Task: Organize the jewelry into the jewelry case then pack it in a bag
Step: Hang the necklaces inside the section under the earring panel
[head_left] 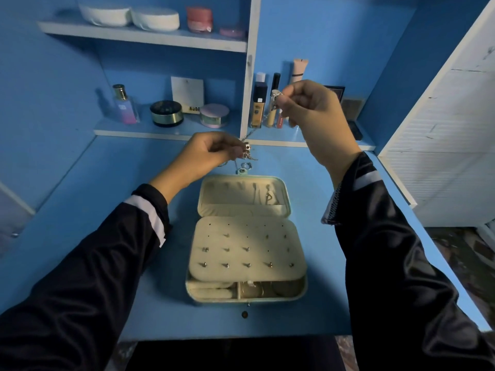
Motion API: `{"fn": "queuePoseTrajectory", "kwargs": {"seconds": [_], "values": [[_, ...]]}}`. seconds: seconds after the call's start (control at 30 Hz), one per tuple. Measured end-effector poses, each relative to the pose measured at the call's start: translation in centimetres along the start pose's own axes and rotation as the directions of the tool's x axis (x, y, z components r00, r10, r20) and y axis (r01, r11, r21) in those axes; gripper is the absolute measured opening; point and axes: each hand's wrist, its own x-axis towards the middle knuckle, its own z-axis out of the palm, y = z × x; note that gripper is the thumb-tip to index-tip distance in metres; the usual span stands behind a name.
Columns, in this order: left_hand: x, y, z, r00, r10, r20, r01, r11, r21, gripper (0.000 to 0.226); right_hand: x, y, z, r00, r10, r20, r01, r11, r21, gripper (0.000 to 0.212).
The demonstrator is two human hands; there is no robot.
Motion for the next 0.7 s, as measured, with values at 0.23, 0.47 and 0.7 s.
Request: {"fn": "queuePoseTrajectory", "kwargs": {"seconds": [0.23,0.47,0.7], "values": [[-1.8,-0.5,-1.4,0.999,-0.017,-0.035,0.018,1.0,0.017,0.013,-1.2,-0.5,-1.1,0.999,-0.037,-0.037,0.041,0.993,0.109,0.008],[-3.5,-0.7,-2.7,0.999,-0.024,-0.032,0.025,0.998,0.053,0.014,-2.8,0.9,-1.9,1.0,-0.008,-0.006,0.008,0.993,0.117,0.007],[-4.5,-0.8,-3.2,0.998,0.014,-0.065,-0.008,0.995,0.097,0.014,-4.9,1.8,-0.5,0.975,0.027,0.219,-0.037,0.998,0.041,0.006]]}}
